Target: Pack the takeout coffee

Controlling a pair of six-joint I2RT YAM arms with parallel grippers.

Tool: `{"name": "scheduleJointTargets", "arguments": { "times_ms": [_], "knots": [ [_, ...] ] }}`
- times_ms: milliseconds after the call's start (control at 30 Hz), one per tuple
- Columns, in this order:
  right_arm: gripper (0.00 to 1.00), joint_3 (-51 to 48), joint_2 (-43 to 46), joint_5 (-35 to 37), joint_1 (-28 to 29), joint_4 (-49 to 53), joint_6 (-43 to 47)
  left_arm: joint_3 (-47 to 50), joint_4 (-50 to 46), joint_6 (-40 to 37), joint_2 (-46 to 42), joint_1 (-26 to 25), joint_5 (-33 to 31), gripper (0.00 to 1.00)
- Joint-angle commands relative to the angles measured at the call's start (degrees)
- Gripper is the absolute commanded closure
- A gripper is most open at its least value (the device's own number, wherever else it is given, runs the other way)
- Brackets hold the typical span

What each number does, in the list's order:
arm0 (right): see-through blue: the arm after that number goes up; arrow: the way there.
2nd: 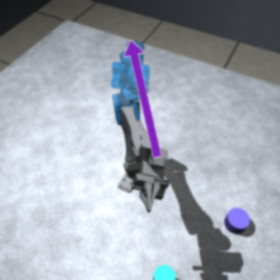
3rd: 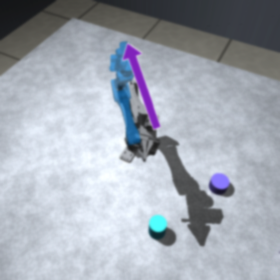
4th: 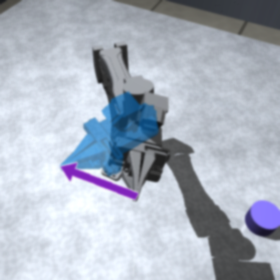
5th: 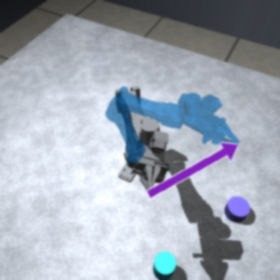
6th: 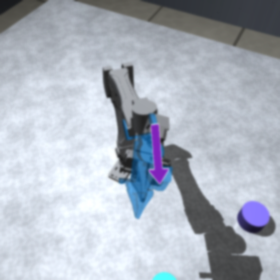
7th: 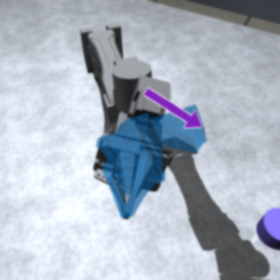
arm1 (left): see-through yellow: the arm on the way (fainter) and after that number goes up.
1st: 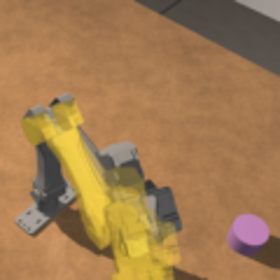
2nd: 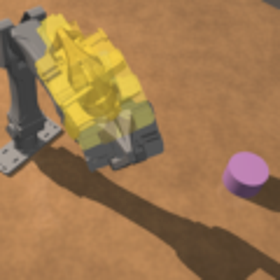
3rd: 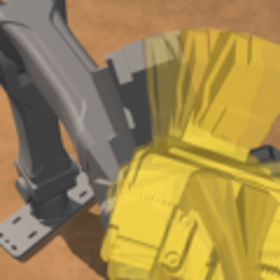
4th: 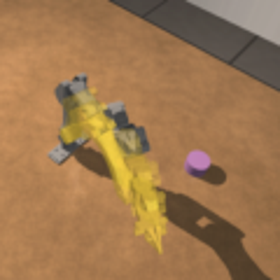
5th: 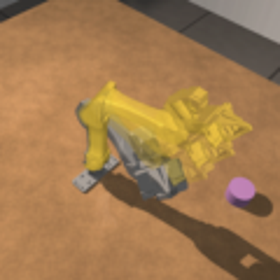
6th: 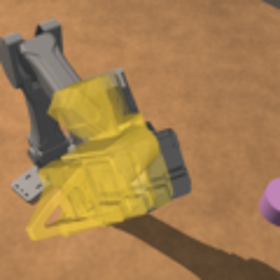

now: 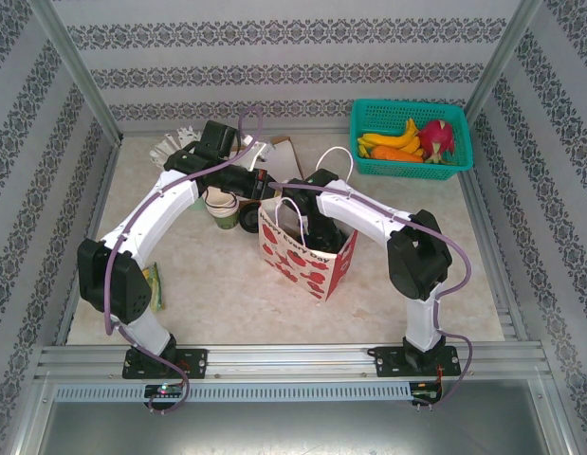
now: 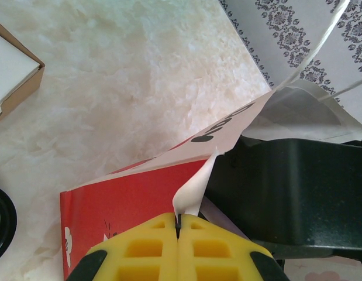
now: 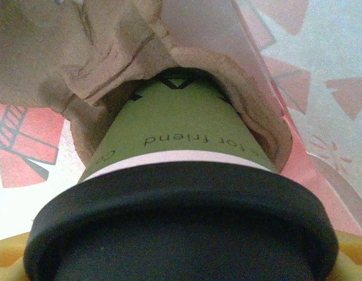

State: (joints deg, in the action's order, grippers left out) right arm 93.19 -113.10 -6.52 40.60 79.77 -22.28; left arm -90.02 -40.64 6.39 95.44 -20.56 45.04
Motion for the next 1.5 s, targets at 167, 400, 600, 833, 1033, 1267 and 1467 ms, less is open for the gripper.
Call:
{"name": "scheduleJointTargets", "arguments": {
  "times_ms": [167,400,600,833,1033,1267,1467],
  "knots": [
    [0.43,-2.75,-7.9,1.77,-0.77,-10.63,-0.53,-0.39,-0.34,-0.99,-0.78,-1.0,3.57,1.0],
    [0.41,0.67,-5.71,0.99,-0.7,-9.91,-0.58,-0.08,-0.26,-1.1,-1.46,-0.98,2.47,1.0],
    [0.32,0.97,-3.55,0.81,-0.7,-9.74,-1.43,-0.36,-0.23,-1.33,-1.31,-0.99,2.12,1.0],
    [0.24,0.55,-0.92,1.57,-0.61,-9.45,-2.55,-0.5,-0.88,-1.71,-1.39,-0.98,0.88,1.0],
    [0.21,0.85,0.72,1.96,-0.51,-9.92,-3.3,-0.68,-1.17,-1.72,-1.39,-1.05,0.69,1.0],
    [0.1,0.86,2.13,2.35,-0.34,-9.54,-3.53,-0.5,-1.34,-1.73,-1.45,-1.0,0.5,1.0],
    [0.07,0.68,2.97,3.01,-0.12,-9.5,-3.98,-0.58,-1.37,-1.77,-1.4,-1.02,0.32,1.0]
  ]
}}
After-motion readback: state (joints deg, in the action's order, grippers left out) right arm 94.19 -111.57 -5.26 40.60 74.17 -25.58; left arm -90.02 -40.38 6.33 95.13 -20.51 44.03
